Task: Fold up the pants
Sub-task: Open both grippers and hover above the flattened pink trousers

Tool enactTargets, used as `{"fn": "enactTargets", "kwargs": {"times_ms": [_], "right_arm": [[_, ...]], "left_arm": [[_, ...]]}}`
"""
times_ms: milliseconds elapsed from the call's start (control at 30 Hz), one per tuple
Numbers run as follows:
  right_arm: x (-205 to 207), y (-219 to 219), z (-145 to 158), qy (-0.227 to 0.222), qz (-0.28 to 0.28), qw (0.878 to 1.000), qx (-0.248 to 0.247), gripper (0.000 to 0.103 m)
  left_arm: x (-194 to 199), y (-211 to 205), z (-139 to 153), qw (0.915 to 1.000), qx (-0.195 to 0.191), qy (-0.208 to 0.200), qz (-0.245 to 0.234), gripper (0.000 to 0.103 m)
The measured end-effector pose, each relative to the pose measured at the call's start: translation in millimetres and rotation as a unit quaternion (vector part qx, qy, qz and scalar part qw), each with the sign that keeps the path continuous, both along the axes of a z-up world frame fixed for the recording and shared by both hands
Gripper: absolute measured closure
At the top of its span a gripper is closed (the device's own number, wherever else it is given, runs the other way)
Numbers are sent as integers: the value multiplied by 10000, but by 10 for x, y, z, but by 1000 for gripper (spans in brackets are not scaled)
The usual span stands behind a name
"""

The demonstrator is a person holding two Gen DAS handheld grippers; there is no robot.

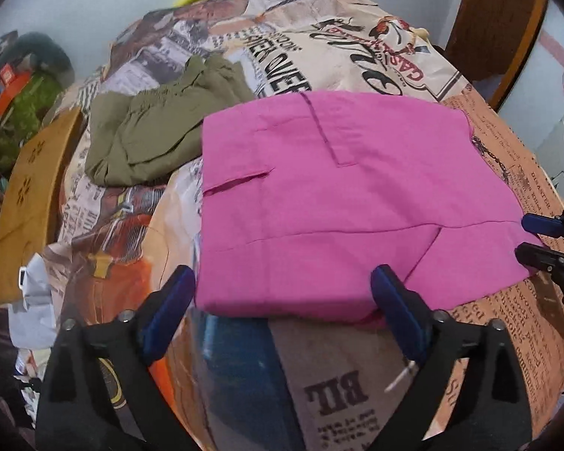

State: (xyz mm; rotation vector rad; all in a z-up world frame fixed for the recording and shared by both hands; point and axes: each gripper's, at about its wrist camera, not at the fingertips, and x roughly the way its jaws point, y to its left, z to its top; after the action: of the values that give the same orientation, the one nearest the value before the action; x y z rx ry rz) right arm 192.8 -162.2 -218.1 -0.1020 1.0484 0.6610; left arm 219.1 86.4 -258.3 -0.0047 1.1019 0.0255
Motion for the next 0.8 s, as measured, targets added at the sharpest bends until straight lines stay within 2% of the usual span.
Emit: {"fn": "enactTargets", "kwargs": {"times_ms": [67,167,467,600,800], "right_arm": [[-1,-46,10,-25,-31,10000,-57,49],[-6,-90,46,-67,-53,9999,-122,49],[117,-99,213,-403,-91,9991,-62,49],[230,-89,286,-554,-43,9984,-34,49],[577,-114,336,-722,-250,9971,56,48]], "left_arm": [[-1,77,18,9998,-200,53,31,7],[-9,145,87,9996,-267,35,78,7],[104,394,415,9983,-32,-386,432,7],[269,491,454,9975,14,-390,587,7],[609,561,477,9973,184,-436,563,7]]}}
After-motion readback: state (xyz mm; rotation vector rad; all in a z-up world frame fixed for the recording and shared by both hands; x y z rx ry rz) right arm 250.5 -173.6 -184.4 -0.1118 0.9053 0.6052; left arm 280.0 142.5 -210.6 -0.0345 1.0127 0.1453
